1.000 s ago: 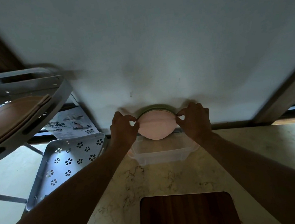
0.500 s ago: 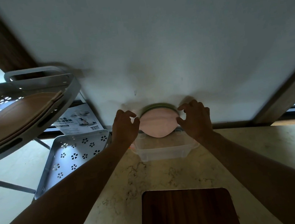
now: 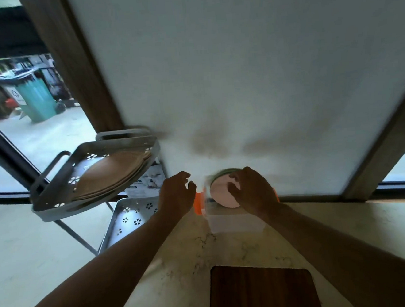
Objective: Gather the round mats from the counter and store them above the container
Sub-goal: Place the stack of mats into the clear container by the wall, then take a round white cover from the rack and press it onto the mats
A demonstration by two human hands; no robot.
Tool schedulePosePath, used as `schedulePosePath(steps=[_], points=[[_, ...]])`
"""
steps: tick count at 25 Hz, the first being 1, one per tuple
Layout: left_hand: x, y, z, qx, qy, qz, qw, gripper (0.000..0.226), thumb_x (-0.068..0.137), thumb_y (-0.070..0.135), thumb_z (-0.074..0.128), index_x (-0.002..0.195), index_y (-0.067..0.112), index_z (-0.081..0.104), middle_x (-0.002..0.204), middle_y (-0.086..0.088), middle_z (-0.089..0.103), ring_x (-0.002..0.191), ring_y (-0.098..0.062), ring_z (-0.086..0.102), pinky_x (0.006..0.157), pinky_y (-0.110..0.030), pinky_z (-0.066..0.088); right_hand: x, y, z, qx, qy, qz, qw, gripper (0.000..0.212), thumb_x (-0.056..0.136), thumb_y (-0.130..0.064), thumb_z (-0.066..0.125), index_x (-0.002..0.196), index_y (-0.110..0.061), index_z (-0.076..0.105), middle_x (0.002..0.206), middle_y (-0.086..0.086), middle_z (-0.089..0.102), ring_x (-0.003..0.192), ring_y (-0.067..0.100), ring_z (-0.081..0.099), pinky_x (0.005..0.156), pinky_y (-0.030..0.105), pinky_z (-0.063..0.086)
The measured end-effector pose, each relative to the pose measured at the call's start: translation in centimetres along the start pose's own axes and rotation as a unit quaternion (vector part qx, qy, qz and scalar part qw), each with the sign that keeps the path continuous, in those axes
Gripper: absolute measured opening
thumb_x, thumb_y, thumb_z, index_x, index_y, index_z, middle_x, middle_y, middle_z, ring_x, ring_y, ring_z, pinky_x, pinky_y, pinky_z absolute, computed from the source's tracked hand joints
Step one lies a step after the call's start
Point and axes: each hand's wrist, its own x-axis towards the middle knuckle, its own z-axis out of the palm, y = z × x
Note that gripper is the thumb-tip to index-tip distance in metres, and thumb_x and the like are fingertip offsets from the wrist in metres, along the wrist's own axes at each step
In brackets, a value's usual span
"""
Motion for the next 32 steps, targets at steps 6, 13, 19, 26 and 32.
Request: schedulePosePath(steps=[6,13,19,26,32], points=[[-4.9,0.6,-6.6,0.019,0.019,-0.003,1.0,0.021,0.088,0.021,0.057,0.105,0.013,0.065,0.107,-0.008,0.07,0.093,-0.021,0.063,0.083,-0.036,0.052,-1.6,-6.9,-1.6,0.047,-0.029,-0.013,0.998,0.03,0.093,-0.04,0.052,0.116,-0.022,0.061,0.113,0.004,0.064,0.106,0.023,0.06,0.089,0.035,0.047],[-7.6,-1.1,-15.0,0.038,0.077,0.017,0.996,0.015,0.087,0.021,0.06,0.093,0.012,0.07,0.089,-0.004,0.073,0.075,-0.021,0.067,0.064,-0.031,0.054,-3.0,-13.6,-2.4,0.075,-0.028,-0.047,0.996,0.035,0.093,-0.043,0.051,0.113,-0.017,0.063,0.106,0.003,0.069,0.099,0.019,0.061,0.085,0.034,0.048],[-6.3,-2.0,-19.1,0.077,0.149,0.066,0.984,0.014,0.084,0.012,0.065,0.095,0.005,0.07,0.094,-0.012,0.069,0.083,-0.025,0.064,0.074,-0.039,0.056,-1.6,-18.7,-2.0,0.146,-0.06,-0.006,0.987,0.031,0.09,-0.044,0.053,0.09,-0.017,0.067,0.09,0.005,0.07,0.085,0.025,0.066,0.073,0.034,0.052],[-4.6,-3.9,-19.1,0.083,0.096,0.079,0.989,0.032,0.079,0.024,0.074,0.107,0.009,0.072,0.108,-0.012,0.068,0.095,-0.027,0.063,0.081,-0.039,0.055,1.5,-22.0,0.2,0.268,-0.088,0.088,0.955,0.046,0.09,-0.046,0.055,0.077,-0.005,0.071,0.076,0.01,0.075,0.074,0.026,0.072,0.071,0.037,0.056],[-4.9,-5.2,-18.9,0.076,0.085,0.175,0.978,0.016,0.076,0.02,0.075,0.089,0.011,0.076,0.088,-0.008,0.07,0.078,-0.022,0.063,0.071,-0.038,0.056,2.9,-23.2,1.9,0.349,-0.069,0.189,0.915,0.025,0.084,-0.027,0.069,0.07,-0.007,0.069,0.052,0.0,0.07,0.042,0.009,0.066,0.042,0.018,0.05]])
